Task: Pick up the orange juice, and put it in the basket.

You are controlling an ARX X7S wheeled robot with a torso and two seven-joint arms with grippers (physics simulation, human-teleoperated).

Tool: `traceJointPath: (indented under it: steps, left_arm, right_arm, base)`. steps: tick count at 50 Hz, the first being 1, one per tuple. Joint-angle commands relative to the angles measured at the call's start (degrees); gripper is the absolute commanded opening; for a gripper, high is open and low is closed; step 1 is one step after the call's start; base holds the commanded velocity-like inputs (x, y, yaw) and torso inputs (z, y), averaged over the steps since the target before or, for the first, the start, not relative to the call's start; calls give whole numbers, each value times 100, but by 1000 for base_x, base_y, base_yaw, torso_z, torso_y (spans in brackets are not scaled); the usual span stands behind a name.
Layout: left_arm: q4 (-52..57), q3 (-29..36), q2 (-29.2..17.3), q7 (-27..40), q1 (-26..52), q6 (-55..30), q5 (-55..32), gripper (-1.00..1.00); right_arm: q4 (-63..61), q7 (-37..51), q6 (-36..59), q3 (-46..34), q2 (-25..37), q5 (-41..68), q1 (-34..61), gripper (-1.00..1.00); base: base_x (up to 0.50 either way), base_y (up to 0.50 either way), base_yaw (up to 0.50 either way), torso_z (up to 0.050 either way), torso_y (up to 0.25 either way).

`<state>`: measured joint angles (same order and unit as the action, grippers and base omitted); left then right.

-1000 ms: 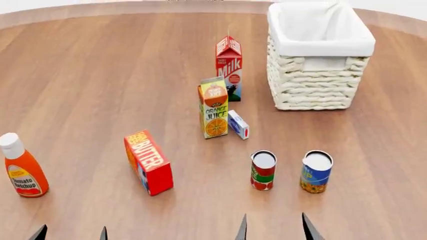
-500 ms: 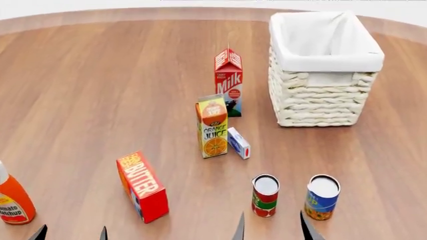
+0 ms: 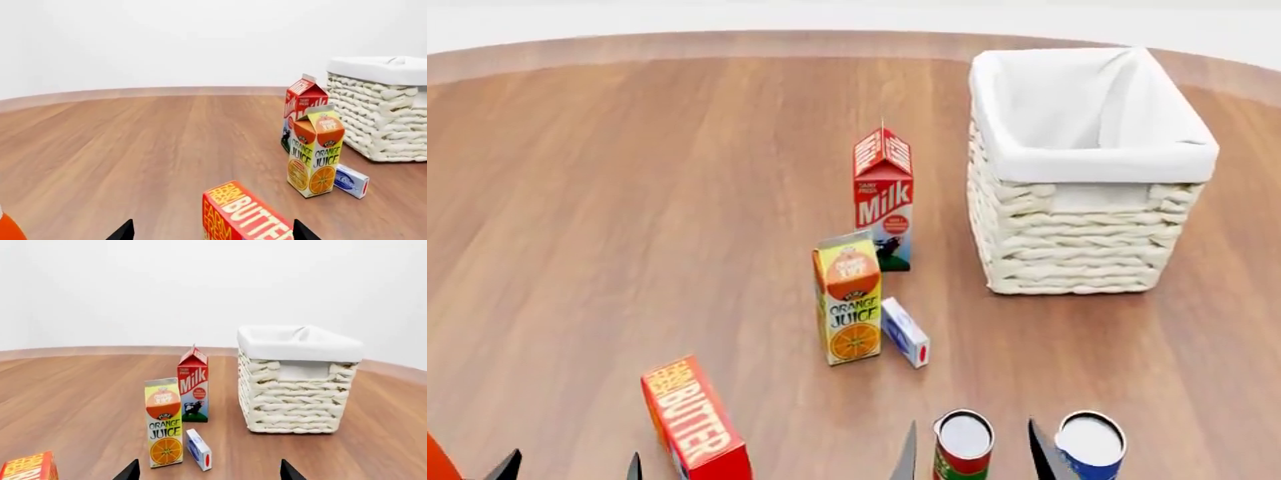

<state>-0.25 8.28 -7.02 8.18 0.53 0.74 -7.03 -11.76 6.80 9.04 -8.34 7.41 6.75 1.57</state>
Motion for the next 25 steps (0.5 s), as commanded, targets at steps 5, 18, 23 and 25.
traceJointPath:
  steps: [5, 18, 23, 25]
  left_arm:
    - [-4, 79, -65, 76, 10, 14, -65, 100]
    - [-8, 137, -113, 132, 18, 25, -113, 100]
    - [-9, 158, -130, 152, 21, 29, -130, 100]
    - [-10, 166, -136, 159, 22, 31, -136, 100]
  right_arm:
    - [-2, 120, -4, -59, 74, 28, 27, 100]
    - [-55, 175, 32, -103, 121, 104, 49, 100]
    - [-89, 198, 42, -115, 142, 132, 42, 100]
    - [-89, 207, 35, -120, 150, 139, 42, 100]
  base:
    - [233, 0, 0, 0, 0]
    - [233, 0, 0, 0, 0]
    - [234, 0, 0, 0, 0]
    - [234, 0, 0, 0, 0]
